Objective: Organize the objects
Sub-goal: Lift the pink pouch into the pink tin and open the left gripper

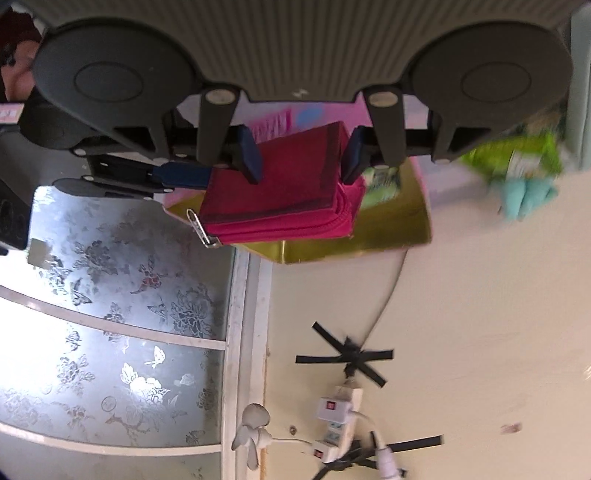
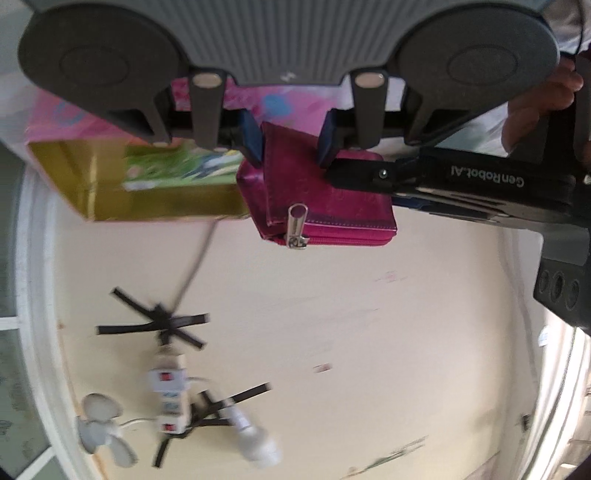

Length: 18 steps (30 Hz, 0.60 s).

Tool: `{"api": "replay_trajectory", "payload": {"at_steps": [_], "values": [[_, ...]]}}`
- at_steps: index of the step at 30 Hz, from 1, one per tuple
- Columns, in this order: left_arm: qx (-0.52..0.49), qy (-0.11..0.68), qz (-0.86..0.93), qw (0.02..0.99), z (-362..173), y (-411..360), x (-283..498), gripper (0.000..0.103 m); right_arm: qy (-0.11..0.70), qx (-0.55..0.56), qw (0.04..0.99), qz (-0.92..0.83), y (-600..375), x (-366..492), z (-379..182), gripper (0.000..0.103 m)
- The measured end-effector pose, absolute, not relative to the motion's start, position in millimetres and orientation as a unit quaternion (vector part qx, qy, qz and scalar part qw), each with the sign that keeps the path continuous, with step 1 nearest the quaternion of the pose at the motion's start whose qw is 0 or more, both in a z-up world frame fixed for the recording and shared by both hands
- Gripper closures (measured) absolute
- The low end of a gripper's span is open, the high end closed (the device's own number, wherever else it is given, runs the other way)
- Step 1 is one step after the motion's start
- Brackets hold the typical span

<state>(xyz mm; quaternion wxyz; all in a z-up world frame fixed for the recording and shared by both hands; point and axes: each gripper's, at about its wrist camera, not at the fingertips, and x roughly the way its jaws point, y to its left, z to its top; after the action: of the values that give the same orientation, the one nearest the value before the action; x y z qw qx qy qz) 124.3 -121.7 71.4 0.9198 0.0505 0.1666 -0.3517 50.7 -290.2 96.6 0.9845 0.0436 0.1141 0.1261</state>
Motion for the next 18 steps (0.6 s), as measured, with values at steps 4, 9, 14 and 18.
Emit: {"api": "replay_trajectory", "payload": {"at_steps": [4, 9, 14, 18], "values": [[0.055, 0.19, -0.329, 0.923, 74, -163, 169, 0.044, 0.115, 0.029, 0.993, 0.022, -302, 88, 93, 0.062], [0.009, 0.232, -0.306, 0.923, 65, -168, 186, 0.041, 0.12, 0.117, 0.986, -0.012, -335, 89, 80, 0.058], [0.013, 0.207, -0.272, 0.94, 67, -137, 157, 0.033, 0.114, 0.129, 0.985, -0.003, -335, 75, 75, 0.057], [0.018, 0.2, -0.247, 0.948, 63, -108, 134, 0.033, 0.107, 0.142, 0.984, 0.012, -324, 62, 73, 0.057]]}}
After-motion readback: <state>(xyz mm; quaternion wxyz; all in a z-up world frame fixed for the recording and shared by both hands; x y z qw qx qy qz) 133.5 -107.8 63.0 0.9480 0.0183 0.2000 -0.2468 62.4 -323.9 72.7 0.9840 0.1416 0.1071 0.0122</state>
